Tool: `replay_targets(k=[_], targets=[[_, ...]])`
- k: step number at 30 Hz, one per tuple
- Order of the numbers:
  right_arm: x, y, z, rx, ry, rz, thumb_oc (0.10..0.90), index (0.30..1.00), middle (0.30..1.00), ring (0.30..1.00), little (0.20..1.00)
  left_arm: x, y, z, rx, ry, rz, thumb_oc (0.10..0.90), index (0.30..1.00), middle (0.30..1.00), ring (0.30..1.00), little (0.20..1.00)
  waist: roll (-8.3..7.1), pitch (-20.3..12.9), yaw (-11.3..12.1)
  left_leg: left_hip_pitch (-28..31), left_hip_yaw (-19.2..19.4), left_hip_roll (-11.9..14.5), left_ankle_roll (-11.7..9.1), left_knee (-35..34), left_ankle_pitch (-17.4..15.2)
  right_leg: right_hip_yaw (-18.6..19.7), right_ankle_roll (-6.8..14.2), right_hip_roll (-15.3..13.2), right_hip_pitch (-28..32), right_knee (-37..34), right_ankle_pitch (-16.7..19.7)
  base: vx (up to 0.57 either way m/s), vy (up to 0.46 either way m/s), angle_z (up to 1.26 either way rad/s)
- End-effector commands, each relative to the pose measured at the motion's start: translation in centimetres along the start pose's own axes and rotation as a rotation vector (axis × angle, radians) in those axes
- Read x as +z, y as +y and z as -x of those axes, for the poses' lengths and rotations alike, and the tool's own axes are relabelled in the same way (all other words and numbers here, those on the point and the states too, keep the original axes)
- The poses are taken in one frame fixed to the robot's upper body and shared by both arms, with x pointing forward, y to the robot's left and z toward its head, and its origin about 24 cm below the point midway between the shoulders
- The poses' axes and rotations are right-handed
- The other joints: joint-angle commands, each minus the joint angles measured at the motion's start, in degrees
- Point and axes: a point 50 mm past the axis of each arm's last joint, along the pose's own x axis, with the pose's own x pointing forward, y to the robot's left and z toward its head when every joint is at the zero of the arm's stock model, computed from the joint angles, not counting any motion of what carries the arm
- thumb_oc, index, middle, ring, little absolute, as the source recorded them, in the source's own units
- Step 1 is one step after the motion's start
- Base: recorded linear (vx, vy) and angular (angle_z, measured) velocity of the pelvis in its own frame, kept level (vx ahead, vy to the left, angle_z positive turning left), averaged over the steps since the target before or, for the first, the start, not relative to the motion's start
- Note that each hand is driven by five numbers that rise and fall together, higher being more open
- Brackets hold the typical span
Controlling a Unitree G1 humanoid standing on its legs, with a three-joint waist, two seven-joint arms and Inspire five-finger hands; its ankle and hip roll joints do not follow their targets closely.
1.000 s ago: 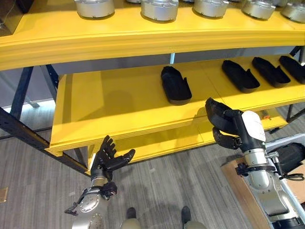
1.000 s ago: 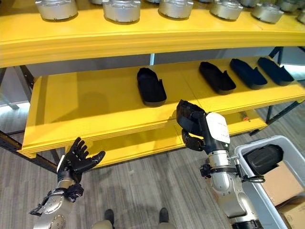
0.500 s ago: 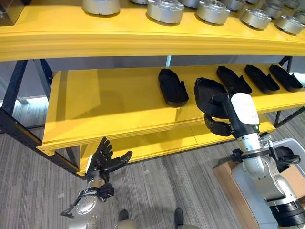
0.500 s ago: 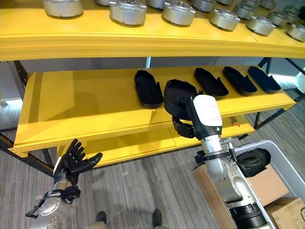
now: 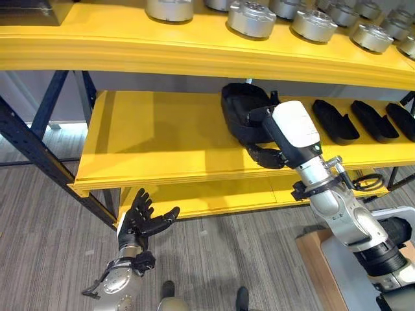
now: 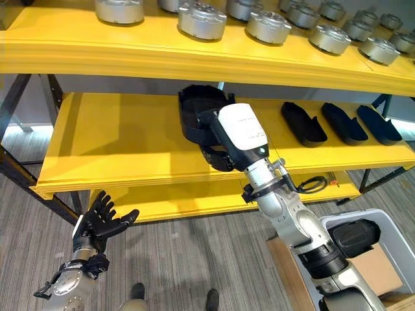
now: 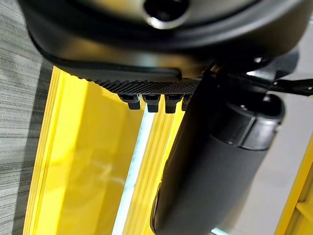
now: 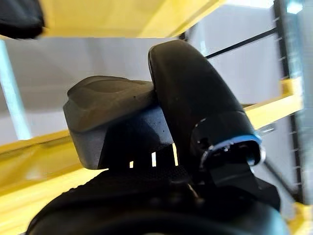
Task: Move parts from the plastic box to the shelf.
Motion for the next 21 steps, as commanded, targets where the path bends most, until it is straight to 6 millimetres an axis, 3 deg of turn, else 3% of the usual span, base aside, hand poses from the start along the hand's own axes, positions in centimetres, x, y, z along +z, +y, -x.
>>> replay_targets(k=[1,12,20,21], targets=[[0.9,-5.9,-4.1,-0.219,-0.123,0.125,0.400,0.300,0.300,0.300,0.300,4.5,-1.9,-0.7,-0.131,-0.224,0.017,0.900,1.000,1.000,1.000,1.000,0.78,-3.8,0.4,-1.7,0.1,0.4,1.8,-0.4,-0.8,-3.3,3.0,-3.5,7.1,3.1,-7.3,0.00,-0.029,0.04],[0.8,-6.5,-7.8,-0.197,-0.122,0.135,0.400,0.300,0.300,0.300,0.300,4.6,-1.2,-0.8,-0.105,-0.227,0.011,0.900,1.000,1.000,1.000,1.000,0.62,-3.2,3.4,-3.7,-2.3,-0.1,1.7,-0.4,0.1,-6.1,2.6,-3.1,7.6,3.1,-7.8,0.00,-0.032,0.13],[-0.6,-6.4,-9.8,-0.208,-0.028,0.107,0.400,0.300,0.300,0.300,0.300,5.0,-1.0,-1.0,-0.103,-0.239,0.014,0.900,1.000,1.000,1.000,1.000,0.75,-2.2,5.8,-6.9,-5.3,-0.8,1.6,0.4,1.0,-8.7,2.1,-2.5,7.6,3.7,-8.9,-0.02,-0.041,0.23],[-1.1,-6.5,-10.3,-0.227,0.009,0.089,0.400,0.300,0.300,0.300,0.300,5.4,-1.0,-1.1,-0.111,-0.251,0.006,0.900,1.000,1.000,1.000,1.000,0.99,-0.9,6.8,-9.0,-6.3,-0.7,1.5,1.8,1.1,-9.6,1.9,-2.3,6.7,4.7,-9.6,-0.07,-0.049,0.17]])
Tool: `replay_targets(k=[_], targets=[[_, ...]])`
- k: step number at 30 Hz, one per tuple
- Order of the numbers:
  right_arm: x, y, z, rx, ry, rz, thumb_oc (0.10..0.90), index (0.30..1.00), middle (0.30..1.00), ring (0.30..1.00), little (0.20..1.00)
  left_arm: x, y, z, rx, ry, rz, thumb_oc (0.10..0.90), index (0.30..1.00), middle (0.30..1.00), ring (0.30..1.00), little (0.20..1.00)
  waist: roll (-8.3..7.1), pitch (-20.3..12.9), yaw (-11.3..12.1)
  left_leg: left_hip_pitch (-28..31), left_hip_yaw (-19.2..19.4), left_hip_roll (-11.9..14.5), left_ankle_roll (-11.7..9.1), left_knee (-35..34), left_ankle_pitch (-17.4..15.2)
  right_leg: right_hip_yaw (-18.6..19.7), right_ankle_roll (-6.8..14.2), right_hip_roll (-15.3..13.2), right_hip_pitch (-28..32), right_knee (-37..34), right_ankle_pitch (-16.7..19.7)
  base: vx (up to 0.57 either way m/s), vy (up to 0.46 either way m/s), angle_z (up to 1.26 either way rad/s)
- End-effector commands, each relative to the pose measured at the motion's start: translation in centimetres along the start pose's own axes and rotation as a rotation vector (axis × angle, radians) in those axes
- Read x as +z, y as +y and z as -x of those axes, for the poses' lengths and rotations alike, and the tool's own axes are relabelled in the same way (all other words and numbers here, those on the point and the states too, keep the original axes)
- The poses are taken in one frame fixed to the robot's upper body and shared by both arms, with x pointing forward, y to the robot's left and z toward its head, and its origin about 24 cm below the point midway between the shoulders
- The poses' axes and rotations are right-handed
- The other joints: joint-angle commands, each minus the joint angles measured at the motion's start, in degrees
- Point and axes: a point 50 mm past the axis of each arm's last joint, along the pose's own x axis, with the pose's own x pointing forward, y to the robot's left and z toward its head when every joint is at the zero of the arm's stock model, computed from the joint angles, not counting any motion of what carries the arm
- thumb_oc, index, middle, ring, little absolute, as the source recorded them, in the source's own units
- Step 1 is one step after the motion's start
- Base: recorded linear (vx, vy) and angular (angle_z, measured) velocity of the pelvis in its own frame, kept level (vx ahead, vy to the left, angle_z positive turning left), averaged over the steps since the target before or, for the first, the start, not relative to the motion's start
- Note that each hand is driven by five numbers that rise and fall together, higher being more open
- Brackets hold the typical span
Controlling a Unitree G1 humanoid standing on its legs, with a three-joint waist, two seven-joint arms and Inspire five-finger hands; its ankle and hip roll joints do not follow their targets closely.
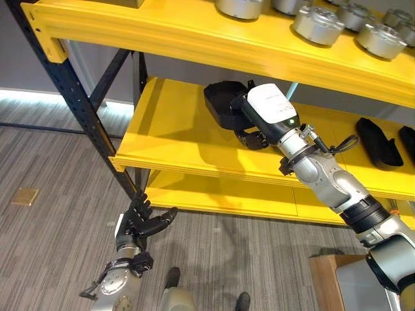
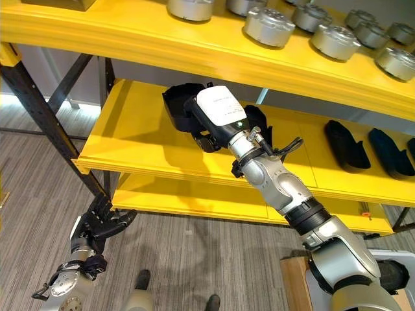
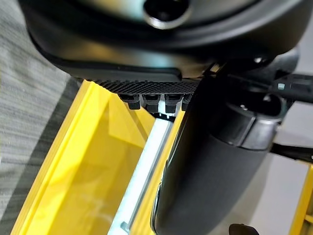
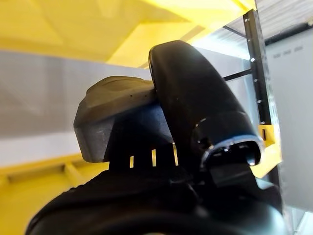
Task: Move parts from the plastic box to the shelf.
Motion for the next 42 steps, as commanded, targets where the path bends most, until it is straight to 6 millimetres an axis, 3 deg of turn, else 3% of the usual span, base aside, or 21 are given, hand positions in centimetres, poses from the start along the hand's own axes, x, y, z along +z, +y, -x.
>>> replay_targets(k=[1,11,17,30,42], targets=[[1.5,-8.9,-3.8,-0.361,-0.073,0.018,0.400,0.300,0.300,0.300,0.300,5.2,-1.7,-1.1,-0.125,-0.253,-0.009,0.900,1.000,1.000,1.000,1.000,0.55,-1.1,0.8,-4.0,1.0,-0.4,2.4,2.3,-1.4,-2.9,2.5,-3.0,7.1,4.9,-9.0,-0.11,-0.055,0.16],[0.2,-10.6,-5.1,-0.421,0.011,-0.041,0.400,0.300,0.300,0.300,0.300,6.5,-2.5,-1.8,-0.177,-0.291,-0.011,0.900,1.000,1.000,1.000,1.000,2.47,5.8,2.6,-13.5,-2.4,-0.9,2.3,12.5,-3.4,-4.3,1.3,-2.3,-1.2,13.6,-12.1,-0.13,-0.002,0.09],[-2.9,-10.9,-5.2,-0.413,0.164,-0.059,0.400,0.300,0.300,0.300,0.300,7.1,-3.0,-1.9,-0.204,-0.311,-0.011,0.900,1.000,1.000,1.000,1.000,5.08,9.6,2.9,-18.1,-3.2,-2.2,3.1,17.9,-5.3,-3.8,0.7,-3.4,-6.4,20.0,-13.8,-0.11,0.078,-0.01],[-4.6,-11.0,-6.1,-0.426,0.288,-0.095,0.400,0.300,0.300,0.300,0.300,7.6,-3.4,-2.1,-0.222,-0.330,-0.004,0.900,1.000,1.000,1.000,1.000,6.86,11.2,2.8,-20.2,-4.1,-3.3,3.4,18.8,-5.3,-4.1,0.1,-3.6,-8.6,22.4,-15.2,-0.01,0.014,0.06],[-5.8,-12.0,-6.0,-0.420,0.343,-0.032,0.400,0.300,0.300,0.300,0.300,8.0,-3.4,-2.2,-0.230,-0.344,-0.004,0.900,1.000,1.000,1.000,1.000,6.76,11.1,3.4,-22.0,-5.2,-4.3,3.3,18.6,-4.7,-5.3,-0.1,-3.3,-8.5,21.3,-15.5,0.02,-0.015,0.05]])
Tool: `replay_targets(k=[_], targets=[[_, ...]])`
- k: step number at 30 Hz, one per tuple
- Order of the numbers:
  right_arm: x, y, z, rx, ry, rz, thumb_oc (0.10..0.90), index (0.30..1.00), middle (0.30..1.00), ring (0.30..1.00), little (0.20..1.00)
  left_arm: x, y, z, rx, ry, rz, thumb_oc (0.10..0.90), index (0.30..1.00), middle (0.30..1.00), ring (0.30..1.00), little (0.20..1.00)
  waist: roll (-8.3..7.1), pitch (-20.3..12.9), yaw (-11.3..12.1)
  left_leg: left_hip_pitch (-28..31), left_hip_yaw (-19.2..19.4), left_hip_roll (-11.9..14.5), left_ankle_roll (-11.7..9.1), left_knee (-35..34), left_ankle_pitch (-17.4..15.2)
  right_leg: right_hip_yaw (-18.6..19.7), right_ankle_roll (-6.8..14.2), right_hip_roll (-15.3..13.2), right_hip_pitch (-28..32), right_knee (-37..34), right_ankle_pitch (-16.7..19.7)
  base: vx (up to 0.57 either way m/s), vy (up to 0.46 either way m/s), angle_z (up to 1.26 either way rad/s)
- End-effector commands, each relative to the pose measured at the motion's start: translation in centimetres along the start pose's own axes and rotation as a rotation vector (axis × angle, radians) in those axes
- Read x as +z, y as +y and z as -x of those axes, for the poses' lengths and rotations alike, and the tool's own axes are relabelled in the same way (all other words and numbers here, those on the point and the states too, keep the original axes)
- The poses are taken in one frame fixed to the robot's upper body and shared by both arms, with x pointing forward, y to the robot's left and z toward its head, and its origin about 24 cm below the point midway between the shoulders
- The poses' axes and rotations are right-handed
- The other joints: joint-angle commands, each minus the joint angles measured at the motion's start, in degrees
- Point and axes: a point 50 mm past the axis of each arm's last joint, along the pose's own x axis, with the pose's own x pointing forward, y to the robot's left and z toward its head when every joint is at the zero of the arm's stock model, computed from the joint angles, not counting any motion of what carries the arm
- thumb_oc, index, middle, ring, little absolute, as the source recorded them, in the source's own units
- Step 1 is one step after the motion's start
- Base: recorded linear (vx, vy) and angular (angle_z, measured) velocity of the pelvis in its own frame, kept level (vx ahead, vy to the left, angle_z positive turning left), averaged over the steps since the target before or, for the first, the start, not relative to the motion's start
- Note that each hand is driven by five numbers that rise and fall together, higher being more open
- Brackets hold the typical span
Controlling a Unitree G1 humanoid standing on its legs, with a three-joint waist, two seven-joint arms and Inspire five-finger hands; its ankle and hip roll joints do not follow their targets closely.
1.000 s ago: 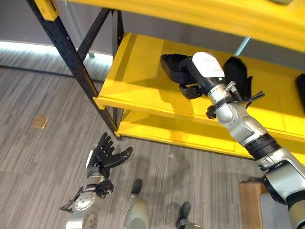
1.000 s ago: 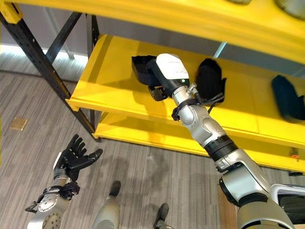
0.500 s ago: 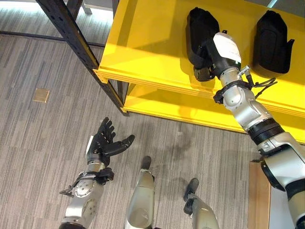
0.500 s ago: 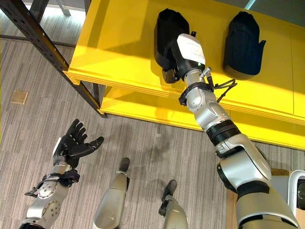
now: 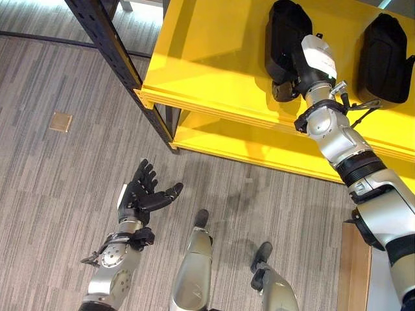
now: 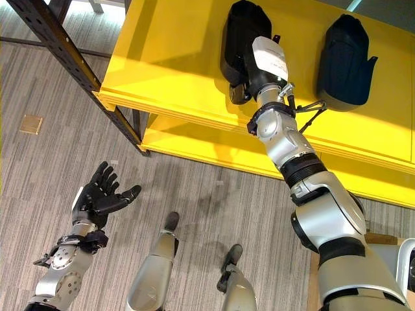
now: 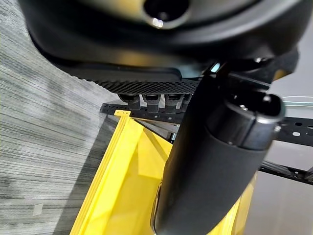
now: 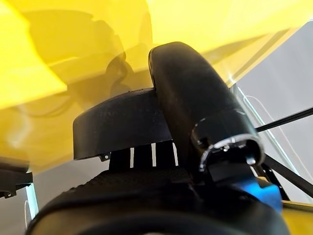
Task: Move parts from the plastic box to the shelf.
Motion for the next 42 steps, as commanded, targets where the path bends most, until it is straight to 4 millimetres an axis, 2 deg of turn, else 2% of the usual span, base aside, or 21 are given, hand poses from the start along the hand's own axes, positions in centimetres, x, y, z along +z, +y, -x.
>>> replay_targets(k=[1,19,32,38,39,40,42], targets=[[2.9,-6.0,-2.4,-0.200,-0.099,0.010,0.400,0.300,0.300,0.300,0.300,3.6,-1.0,0.1,-0.091,-0.191,-0.001,0.900,1.000,1.000,1.000,1.000,-0.07,-4.9,-0.3,-3.0,0.4,-0.6,0.9,-2.5,1.6,-1.5,-1.4,-0.4,3.6,8.0,-11.4,0.02,-0.010,0.05],[1.6,-7.9,-3.1,-0.226,-0.027,0.083,0.400,0.300,0.300,0.300,0.300,3.8,-1.1,0.1,-0.098,-0.192,0.010,0.900,1.000,1.000,1.000,1.000,-0.12,-4.6,0.0,-4.4,-0.1,-1.0,0.9,-1.9,1.4,-1.7,-1.5,0.1,2.9,8.0,-11.9,0.00,-0.002,0.01],[0.0,-8.1,-3.3,-0.190,0.049,0.181,0.400,0.300,0.300,0.300,0.300,3.9,-0.9,0.2,-0.097,-0.197,0.012,0.900,1.000,1.000,1.000,1.000,-0.16,-4.4,-0.5,-4.6,-0.1,-0.9,0.8,-2.0,1.6,-1.5,-1.6,0.3,2.4,8.2,-11.8,0.00,0.000,0.00],[0.0,-7.3,-3.2,-0.167,0.053,0.166,0.400,0.300,0.300,0.300,0.300,3.9,-1.0,0.2,-0.103,-0.196,0.017,0.900,1.000,1.000,1.000,1.000,-0.28,-4.3,-0.6,-4.5,-0.2,-0.8,0.8,-2.3,1.8,-1.5,-1.6,0.6,2.6,7.6,-11.5,0.00,0.000,0.00],[0.2,-7.2,-3.2,-0.169,0.048,0.134,0.555,0.517,0.517,0.517,0.517,3.9,-1.0,0.2,-0.101,-0.196,0.017,0.900,1.000,1.000,1.000,1.000,-0.25,-4.2,-0.6,-4.6,-0.2,-0.8,0.8,-2.3,1.8,-1.6,-1.6,0.6,2.7,7.4,-11.4,0.00,0.000,0.00],[0.3,-7.1,-3.2,-0.169,0.045,0.114,0.900,1.000,1.000,1.000,1.000,3.9,-0.9,0.2,-0.098,-0.196,0.016,0.900,1.000,1.000,1.000,1.000,-0.24,-4.2,-0.6,-4.6,-0.2,-0.9,0.8,-2.3,1.8,-1.6,-1.6,0.6,2.6,7.4,-11.4,0.00,0.000,0.00],[0.9,-6.6,-3.1,-0.165,0.015,0.080,0.900,1.000,1.000,1.000,1.000,3.8,-0.9,0.1,-0.091,-0.193,0.018,0.900,1.000,1.000,1.000,1.000,-0.38,-4.1,-0.6,-4.7,-0.1,-0.9,0.8,-2.2,1.8,-1.6,-1.6,0.7,2.7,7.3,-11.4,0.00,0.000,0.00]])
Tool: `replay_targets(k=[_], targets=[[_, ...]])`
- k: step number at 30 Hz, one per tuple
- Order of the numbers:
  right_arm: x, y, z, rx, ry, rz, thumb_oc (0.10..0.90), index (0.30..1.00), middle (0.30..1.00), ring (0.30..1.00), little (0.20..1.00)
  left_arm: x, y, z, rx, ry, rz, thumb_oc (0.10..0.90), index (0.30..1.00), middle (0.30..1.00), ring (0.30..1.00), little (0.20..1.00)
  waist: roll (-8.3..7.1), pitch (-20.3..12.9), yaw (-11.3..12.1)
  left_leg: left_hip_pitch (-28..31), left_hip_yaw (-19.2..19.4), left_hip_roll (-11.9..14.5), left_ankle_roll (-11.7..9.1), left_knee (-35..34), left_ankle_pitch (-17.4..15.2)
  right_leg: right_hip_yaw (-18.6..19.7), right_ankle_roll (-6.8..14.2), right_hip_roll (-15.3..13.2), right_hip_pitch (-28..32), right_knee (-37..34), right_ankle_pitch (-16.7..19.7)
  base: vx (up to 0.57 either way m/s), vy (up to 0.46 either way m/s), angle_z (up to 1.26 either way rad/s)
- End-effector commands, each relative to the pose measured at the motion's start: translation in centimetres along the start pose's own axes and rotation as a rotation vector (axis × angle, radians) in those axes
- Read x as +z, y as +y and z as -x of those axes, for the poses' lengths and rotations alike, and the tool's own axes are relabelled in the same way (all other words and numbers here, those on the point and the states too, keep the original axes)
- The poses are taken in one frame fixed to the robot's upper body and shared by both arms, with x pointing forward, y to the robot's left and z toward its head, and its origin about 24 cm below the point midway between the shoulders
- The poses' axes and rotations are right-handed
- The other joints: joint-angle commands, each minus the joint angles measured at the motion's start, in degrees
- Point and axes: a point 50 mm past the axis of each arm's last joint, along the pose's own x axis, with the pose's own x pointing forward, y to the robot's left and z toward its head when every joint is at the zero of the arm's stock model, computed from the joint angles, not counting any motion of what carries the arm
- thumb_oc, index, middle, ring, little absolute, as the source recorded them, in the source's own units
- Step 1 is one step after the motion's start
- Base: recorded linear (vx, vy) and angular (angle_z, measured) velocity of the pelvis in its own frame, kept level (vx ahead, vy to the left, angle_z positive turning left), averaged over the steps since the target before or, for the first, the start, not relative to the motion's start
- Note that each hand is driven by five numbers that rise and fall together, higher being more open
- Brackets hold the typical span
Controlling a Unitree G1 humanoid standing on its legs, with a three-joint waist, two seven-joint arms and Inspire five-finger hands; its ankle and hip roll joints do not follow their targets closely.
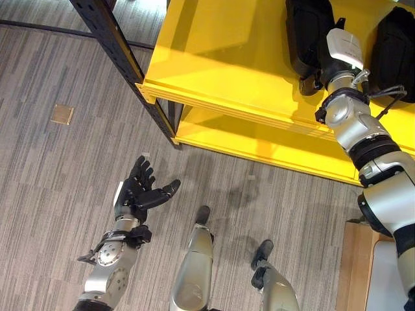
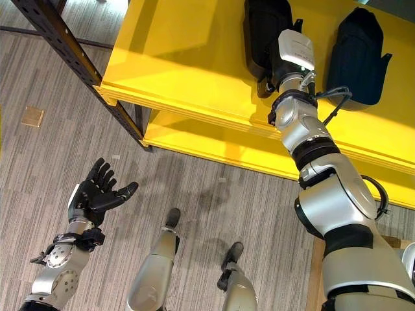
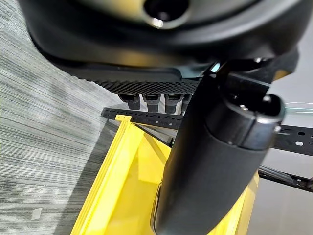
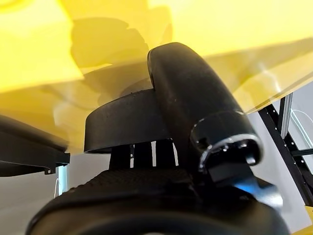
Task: Move parts from the plastic box to the shelf.
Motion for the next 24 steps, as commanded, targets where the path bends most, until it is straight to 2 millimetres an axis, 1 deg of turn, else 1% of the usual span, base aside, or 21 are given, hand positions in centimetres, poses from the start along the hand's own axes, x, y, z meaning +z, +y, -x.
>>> replay_targets(k=[1,3,6,7,11,18,22,24], targets=[[3.7,-4.7,-1.3,-0.157,-0.133,-0.067,0.900,1.000,1.000,1.000,1.000,3.3,-1.3,0.2,-0.091,-0.182,0.009,0.900,1.000,1.000,1.000,1.000,-0.52,-4.0,-0.6,-2.9,0.6,-0.6,0.9,-2.4,1.6,-1.1,-1.9,0.6,4.1,7.2,-11.4,0.00,0.000,0.00],[4.3,-4.5,-1.1,-0.157,-0.165,-0.102,0.900,1.000,1.000,1.000,1.000,3.3,-1.2,0.2,-0.083,-0.182,0.010,0.900,1.000,1.000,1.000,1.000,-0.62,-4.0,-0.6,-2.9,0.6,-0.7,0.9,-2.6,1.7,-1.4,-2.0,0.6,4.3,7.0,-11.5,0.00,0.000,0.00],[4.9,-4.4,-0.9,-0.157,-0.194,-0.121,0.900,1.000,1.000,1.000,1.000,3.2,-1.0,0.2,-0.074,-0.179,0.014,0.900,1.000,1.000,1.000,1.000,-0.54,-3.9,-0.4,-3.2,0.6,-0.9,0.9,-2.6,1.7,-1.6,-2.0,0.5,4.3,7.0,-11.5,0.00,0.000,0.02],[5.0,-4.2,-0.8,-0.153,-0.201,-0.148,0.900,1.000,1.000,1.000,1.000,3.3,-1.0,0.2,-0.072,-0.179,0.015,0.900,1.000,1.000,1.000,1.000,-0.72,-3.6,-0.4,-3.3,0.4,-0.9,1.0,-2.4,1.6,-1.7,-1.9,0.6,4.3,7.0,-11.5,0.00,-0.008,0.04],[5.0,-4.0,-0.6,-0.150,-0.204,-0.177,0.900,1.000,1.000,1.000,1.000,3.2,-1.0,0.2,-0.070,-0.178,0.015,0.900,1.000,1.000,1.000,1.000,-1.00,-3.4,-0.3,-3.5,0.2,-1.0,1.1,-2.2,1.5,-1.8,-1.9,0.7,4.5,6.8,-11.4,0.00,-0.002,0.01],[5.2,-3.1,-0.1,-0.143,-0.204,-0.295,0.900,1.000,1.000,1.000,1.000,3.2,-1.0,0.1,-0.065,-0.173,0.014,0.900,1.000,1.000,1.000,1.000,-1.39,-3.3,-0.2,-3.6,0.3,-0.8,1.2,-2.4,1.5,-2.1,-1.9,0.8,4.6,6.3,-11.2,0.00,-0.002,0.01],[4.8,-1.8,0.0,-0.112,-0.155,-0.366,0.900,1.000,1.000,1.000,1.000,3.1,-1.0,0.1,-0.059,-0.171,0.019,0.900,1.000,1.000,1.000,1.000,-1.14,-2.9,-0.4,-3.8,0.3,-0.9,1.1,-2.4,1.6,-2.0,-2.0,0.9,4.4,6.6,-11.5,0.00,0.000,0.00],[4.7,-1.5,0.0,-0.104,-0.139,-0.380,0.900,1.000,1.000,1.000,1.000,3.1,-1.0,0.1,-0.062,-0.171,0.017,0.900,1.000,1.000,1.000,1.000,-1.08,-2.9,-0.4,-3.8,0.4,-0.9,1.1,-2.4,1.6,-2.0,-2.0,0.9,4.4,6.6,-11.4,0.00,0.000,0.00]])
